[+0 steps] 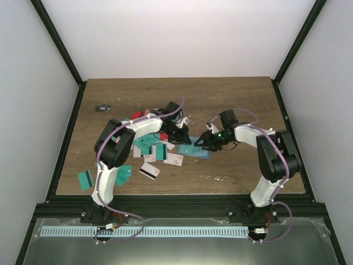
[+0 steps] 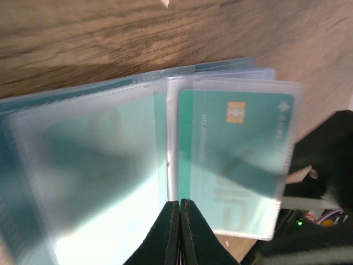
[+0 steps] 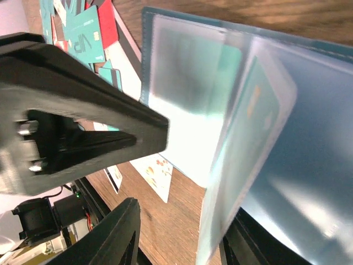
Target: Put the credit cards into the card holder
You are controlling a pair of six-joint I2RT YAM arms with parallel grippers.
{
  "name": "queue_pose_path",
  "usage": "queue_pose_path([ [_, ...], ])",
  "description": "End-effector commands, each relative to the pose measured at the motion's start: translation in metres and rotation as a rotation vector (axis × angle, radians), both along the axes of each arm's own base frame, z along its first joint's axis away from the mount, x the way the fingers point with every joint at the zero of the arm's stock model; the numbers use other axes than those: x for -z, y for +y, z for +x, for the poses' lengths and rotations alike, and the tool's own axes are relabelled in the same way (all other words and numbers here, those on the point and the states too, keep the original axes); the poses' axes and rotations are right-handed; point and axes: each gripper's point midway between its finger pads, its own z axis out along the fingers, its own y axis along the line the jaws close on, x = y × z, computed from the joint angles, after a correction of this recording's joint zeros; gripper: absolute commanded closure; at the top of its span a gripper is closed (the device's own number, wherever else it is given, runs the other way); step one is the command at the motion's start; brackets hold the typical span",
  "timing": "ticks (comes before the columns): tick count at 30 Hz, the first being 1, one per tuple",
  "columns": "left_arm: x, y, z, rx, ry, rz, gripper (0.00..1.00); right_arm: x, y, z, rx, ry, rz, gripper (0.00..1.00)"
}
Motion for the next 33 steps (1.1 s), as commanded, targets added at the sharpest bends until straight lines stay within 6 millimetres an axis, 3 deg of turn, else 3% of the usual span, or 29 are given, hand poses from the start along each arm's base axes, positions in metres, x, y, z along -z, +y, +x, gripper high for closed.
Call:
queue_pose_path([
  [1,-0.045,0.025,0.013,-0.078,-0.069,-0.023,0.96,-0.015,0.025,0.012,-0.033,-0.034,0.016,0.59],
  [7,-0.063,0.07,0.007,-0.149,-0.122,0.015,0.95,-0.032,0.073,0.012,-0.122,-0.049,0.043,0.56],
  [11,-0.068,0.101,-0.01,-0.189,-0.151,0.045,0.93,-0.055,0.099,0.009,-0.177,-0.089,0.086,0.52],
  [18,-0.065,0.144,-0.049,-0.23,-0.184,0.143,0.81,-0.074,0.096,0.006,-0.158,-0.142,0.083,0.5],
  [25,-0.046,0.188,-0.085,-0.336,-0.169,0.27,0.59,-0.053,0.081,-0.023,-0.124,-0.114,0.056,0.48],
  [33,-0.022,0.213,-0.1,-0.432,-0.146,0.359,0.47,-0.041,0.1,-0.057,-0.16,-0.112,0.022,0.48],
])
